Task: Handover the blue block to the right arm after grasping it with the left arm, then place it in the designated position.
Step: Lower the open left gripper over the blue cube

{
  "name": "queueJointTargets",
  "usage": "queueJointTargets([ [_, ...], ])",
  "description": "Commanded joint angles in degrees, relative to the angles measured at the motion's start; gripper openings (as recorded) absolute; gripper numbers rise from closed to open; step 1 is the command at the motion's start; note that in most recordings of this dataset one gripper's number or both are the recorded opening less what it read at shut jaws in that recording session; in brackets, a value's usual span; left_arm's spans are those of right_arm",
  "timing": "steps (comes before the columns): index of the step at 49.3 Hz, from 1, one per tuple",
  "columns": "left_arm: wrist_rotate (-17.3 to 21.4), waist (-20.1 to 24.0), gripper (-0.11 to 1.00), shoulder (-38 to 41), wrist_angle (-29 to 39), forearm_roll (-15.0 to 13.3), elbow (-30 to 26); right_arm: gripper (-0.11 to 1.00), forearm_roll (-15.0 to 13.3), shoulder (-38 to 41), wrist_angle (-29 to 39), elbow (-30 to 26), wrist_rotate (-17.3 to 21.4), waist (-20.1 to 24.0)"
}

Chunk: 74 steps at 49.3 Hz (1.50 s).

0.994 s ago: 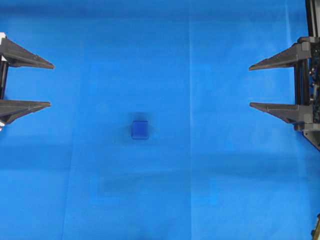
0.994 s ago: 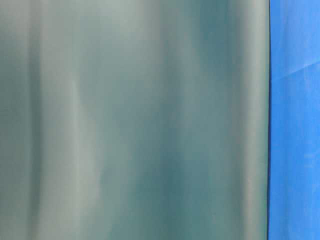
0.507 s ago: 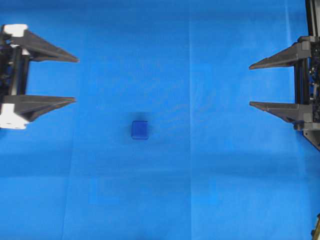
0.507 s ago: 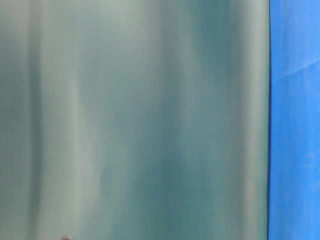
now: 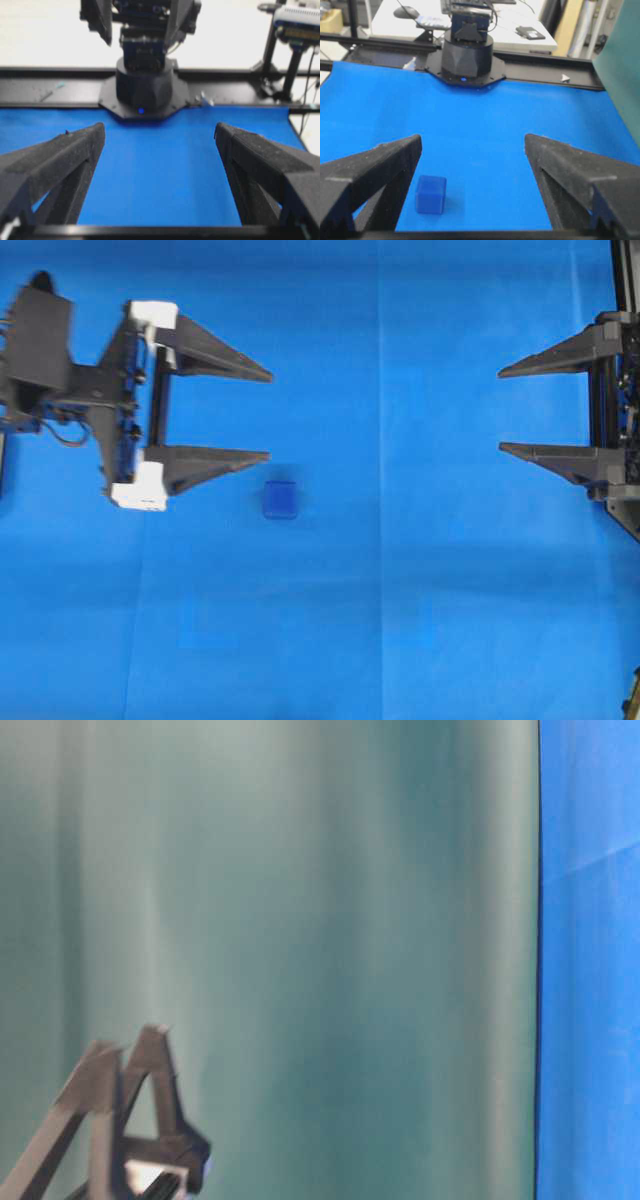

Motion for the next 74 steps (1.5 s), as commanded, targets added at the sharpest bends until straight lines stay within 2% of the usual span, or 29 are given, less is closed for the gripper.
queueJointTargets([
  [1, 0.09, -0.26, 0.93, 2.46, 0.09, 0.09, -1.93, 0.97, 0.18, 0.26, -0.44, -1.58, 0.09, -0.09],
  [9, -0.44, -0.26, 0.93, 2.37, 1.76, 0.09, -2.46, 0.97, 0.26, 0.26, -0.35, -1.67, 0.09, -0.18],
  [13, -0.53, -0.26, 0.93, 2.37, 5.71, 0.09, -3.78, 0.97, 0.18, 0.26, -0.26, -1.67, 0.09, -0.18],
  [30, -0.79, -2.55, 0.93, 5.27, 34.28, 0.00, -16.88, 0.97, 0.26, 0.26, -0.09, -1.67, 0.35, -0.18],
  [41, -4.83, -3.52, 0.93, 9.93, 53.09, 0.09, -25.40, 0.97, 0.26, 0.26, 0.44, -1.67, 0.35, -0.18],
  [48, -5.19, -3.52, 0.93, 12.57, 61.08, 0.09, -29.09, 0.97, 0.26, 0.62, 0.44, -1.58, 0.35, -0.18],
  [57, -5.27, -3.69, 0.93, 14.68, 66.53, 0.09, -32.34, 0.97, 0.26, 1.14, 0.53, -1.58, 0.35, -0.18],
  [74, -5.62, -3.78, 0.93, 15.03, 67.41, 0.09, -32.78, 0.97, 0.35, 1.41, 0.53, -1.67, 0.35, -0.18],
])
